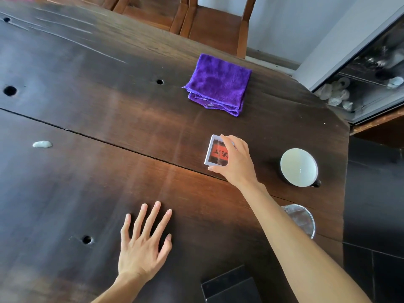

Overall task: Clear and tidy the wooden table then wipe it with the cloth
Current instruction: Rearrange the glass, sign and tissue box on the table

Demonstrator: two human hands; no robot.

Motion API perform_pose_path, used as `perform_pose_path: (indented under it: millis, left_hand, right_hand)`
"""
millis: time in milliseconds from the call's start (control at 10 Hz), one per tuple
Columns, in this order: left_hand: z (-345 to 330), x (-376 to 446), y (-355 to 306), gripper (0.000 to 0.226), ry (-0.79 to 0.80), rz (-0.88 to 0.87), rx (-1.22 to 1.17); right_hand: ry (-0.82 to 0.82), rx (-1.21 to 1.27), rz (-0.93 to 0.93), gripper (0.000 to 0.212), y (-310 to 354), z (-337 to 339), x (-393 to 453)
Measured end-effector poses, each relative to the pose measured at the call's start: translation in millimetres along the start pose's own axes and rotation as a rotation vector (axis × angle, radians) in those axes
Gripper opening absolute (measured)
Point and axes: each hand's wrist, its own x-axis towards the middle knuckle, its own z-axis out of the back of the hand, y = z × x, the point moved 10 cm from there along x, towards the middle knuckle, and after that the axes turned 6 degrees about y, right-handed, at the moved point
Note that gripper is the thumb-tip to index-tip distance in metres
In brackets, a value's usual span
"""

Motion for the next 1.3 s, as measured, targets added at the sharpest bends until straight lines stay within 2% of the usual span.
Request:
perform_pose_path:
  millis: [500,700,900,1100,1200,1300]
  left_hand:
    - [-2,1,-1,0.063,0.007,-0.001,0.022]
    - [-3,0,0,0.063,0.01,0.006,0.01]
    - [-3,0,0,0.063,0.008,0.006,0.014]
    - [0,-1,0,0.062,-0.011,0.009,-0.004]
    - [0,-1,1,0.062,-0.007,0.019,-0.011]
    - [2,-1,-1,0.061,-0.003,0.02,-0.013]
  right_hand:
    - [-0.022,-0.04,-0.002,0.096,2,-5,11]
    - [-0.018,-0.005,0.007,0.111,-3,-2,1]
    - [-0.084,0.26,-0.038,0.1,2,63,-56]
    - [-0.138,0.427,-0.118,0.088,-41,129,-147]
    - [-0.108,0.474,-0.2,0.082,-82,126,-191]
    - [-0.079,0.463,-0.264,0.09,-106,110,-220]
